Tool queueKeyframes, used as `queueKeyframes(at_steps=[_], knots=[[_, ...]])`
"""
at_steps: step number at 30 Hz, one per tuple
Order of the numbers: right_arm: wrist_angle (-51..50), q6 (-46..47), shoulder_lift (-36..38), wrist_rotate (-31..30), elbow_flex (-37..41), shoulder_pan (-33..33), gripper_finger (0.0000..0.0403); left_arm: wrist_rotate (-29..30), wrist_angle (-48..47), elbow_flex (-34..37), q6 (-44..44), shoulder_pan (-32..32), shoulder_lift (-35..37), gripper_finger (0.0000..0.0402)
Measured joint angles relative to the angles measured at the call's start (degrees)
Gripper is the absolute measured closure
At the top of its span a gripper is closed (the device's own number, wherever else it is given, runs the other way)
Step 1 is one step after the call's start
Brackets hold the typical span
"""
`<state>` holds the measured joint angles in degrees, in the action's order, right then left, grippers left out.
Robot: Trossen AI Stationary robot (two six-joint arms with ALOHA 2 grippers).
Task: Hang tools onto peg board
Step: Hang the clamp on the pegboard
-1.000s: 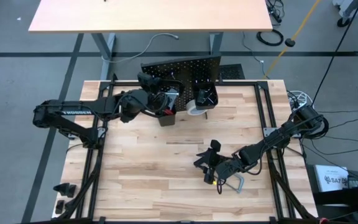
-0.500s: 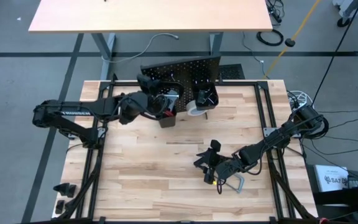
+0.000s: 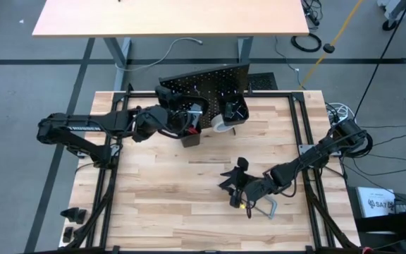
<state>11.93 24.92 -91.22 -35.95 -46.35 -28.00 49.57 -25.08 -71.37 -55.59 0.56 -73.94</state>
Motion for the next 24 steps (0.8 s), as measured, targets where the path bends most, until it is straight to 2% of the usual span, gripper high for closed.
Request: queueKeyframes(at_steps=[5, 11, 15, 19, 24], knots=[[12.2, -11.3, 1.7, -0.1, 0.0, 0.6, 0.0200, 3.3, 0.5, 0.1, -0.3, -0.4, -0.1, 0.0271], [14.2, -17.0, 9.1, -2.8, -0.3, 2.8, 0.0200, 8.4, 0.0, 0.2, -0.2, -0.4, -0.1, 0.0271], [12.9, -23.8, 12.6, -6.2, -4.0, 4.0, 0.0200, 11.7, 0.0, 0.2, -0.2, -0.4, -0.4, 0.0271], [7.7, -30.5, 13.0, -10.4, -10.2, 6.3, 0.0200, 13.1, 0.1, 0.2, -0.3, -0.4, -0.6, 0.0271], [-0.4, -35.3, 11.9, -10.3, -17.5, 12.2, 0.0200, 17.2, 0.5, 0.2, -0.3, -0.4, -1.8, 0.0271]])
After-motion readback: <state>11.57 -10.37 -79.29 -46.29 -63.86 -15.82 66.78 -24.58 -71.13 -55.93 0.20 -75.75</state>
